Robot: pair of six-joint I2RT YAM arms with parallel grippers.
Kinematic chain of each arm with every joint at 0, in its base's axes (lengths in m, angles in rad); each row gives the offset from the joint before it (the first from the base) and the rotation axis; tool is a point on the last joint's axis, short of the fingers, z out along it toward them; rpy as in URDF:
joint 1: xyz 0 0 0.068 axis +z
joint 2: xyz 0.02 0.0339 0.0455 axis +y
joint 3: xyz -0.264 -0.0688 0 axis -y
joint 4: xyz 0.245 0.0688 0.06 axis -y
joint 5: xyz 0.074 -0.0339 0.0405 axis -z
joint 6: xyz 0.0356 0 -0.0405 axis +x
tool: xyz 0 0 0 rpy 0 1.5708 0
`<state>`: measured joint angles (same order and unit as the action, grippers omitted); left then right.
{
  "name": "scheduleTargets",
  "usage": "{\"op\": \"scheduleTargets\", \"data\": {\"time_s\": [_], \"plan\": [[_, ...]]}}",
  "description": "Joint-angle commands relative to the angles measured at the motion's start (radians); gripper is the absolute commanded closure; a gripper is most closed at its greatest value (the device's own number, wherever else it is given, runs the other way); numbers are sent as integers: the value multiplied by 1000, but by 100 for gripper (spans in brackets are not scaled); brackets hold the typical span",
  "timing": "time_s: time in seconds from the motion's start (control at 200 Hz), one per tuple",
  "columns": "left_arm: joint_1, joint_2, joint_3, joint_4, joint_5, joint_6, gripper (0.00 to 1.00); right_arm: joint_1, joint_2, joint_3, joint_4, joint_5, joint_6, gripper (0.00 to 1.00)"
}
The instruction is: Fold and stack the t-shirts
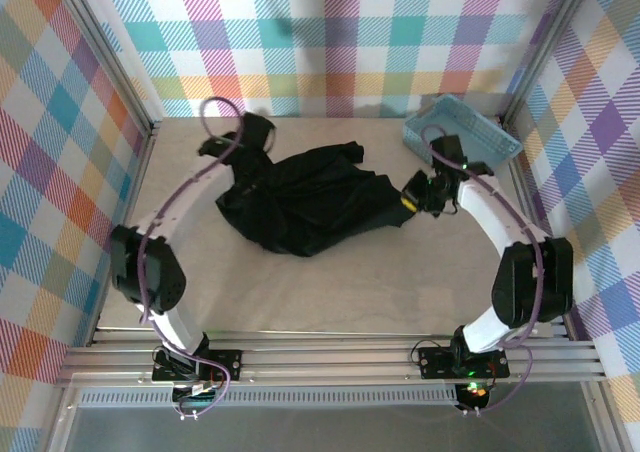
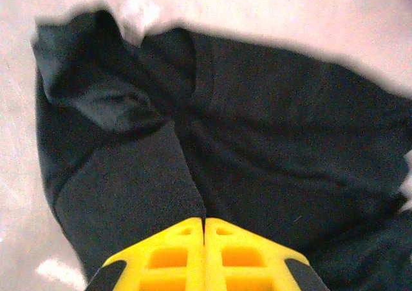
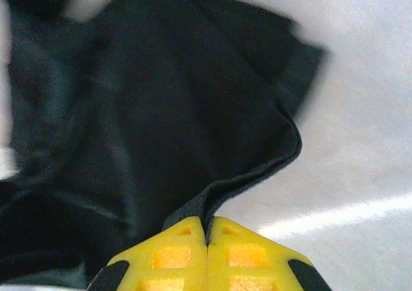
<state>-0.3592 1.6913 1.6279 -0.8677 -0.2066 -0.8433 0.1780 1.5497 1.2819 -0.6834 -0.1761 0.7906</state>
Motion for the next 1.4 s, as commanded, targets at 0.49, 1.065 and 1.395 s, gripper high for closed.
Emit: {"op": "scheduleTargets", "data": {"time_s": [0.49, 1.065, 1.395], "plan": [[254, -517, 241, 318, -115, 30, 100, -16, -278, 465, 319, -58, -116, 100], [326, -126, 750, 251, 44, 64, 100, -26, -80, 648, 433, -195, 35, 100], [463, 211, 938, 335, 308, -43, 100, -29, 470, 1237, 344, -333, 100, 100]]}}
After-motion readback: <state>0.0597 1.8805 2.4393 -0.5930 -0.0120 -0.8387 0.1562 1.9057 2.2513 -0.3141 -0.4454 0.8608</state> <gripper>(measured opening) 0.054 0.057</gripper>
